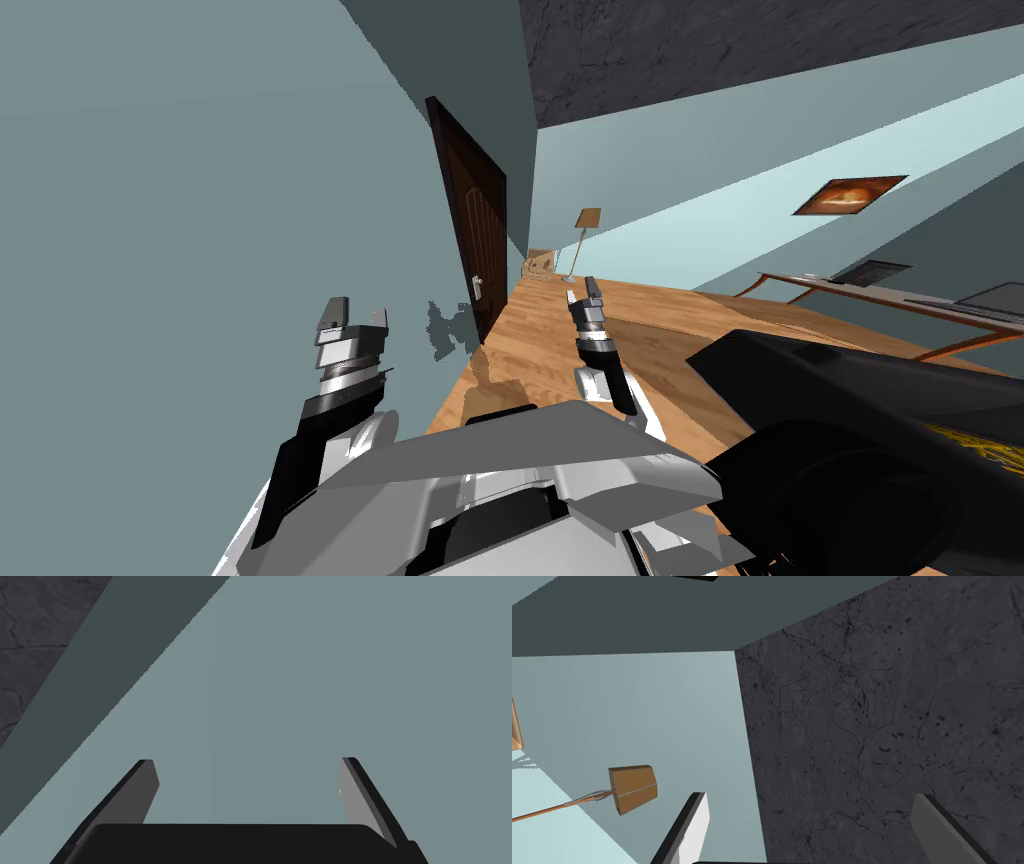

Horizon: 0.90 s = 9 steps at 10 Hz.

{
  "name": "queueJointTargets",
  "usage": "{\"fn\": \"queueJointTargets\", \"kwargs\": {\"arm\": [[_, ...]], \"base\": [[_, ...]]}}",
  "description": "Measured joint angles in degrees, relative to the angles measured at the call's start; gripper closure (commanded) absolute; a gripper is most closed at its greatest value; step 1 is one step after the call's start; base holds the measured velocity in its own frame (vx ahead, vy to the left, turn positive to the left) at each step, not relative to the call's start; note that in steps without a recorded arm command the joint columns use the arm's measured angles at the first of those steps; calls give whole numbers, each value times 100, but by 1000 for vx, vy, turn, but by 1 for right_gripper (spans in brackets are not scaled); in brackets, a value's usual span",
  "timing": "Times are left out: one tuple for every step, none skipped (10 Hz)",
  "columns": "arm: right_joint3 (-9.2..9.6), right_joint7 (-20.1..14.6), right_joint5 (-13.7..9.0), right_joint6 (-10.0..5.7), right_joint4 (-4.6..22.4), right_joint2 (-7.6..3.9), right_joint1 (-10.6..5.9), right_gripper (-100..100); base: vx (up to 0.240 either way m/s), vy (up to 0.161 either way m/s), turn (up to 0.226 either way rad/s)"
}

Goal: Pull the door open

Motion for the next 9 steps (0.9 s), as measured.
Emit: {"fn": "queueJointTargets", "kwargs": {"arm": [[-16,50,81,-30,67,-29,3,-100],[-47,112,166,-52,131,-71,-9,-100],[-56,203,291,-110,223,-95,14,-100],[-73,296,411,-177,307,-124,42,-100],[-90,393,540,-208,396,-150,24,-100],[-129,486,668,-251,506,-188,15,-100],[-148,566,769,-290,592,-207,5,-100],[-171,652,896,-310,658,-235,7,-100],[-197,726,1002,-311,721,-265,-14,-100]], "base": [[135,-66,247],[151,-64,288],[165,-48,237],[166,-57,206],[166,-70,207],[133,-57,173],[109,-44,220],[112,-53,259],[135,-79,222]]}}
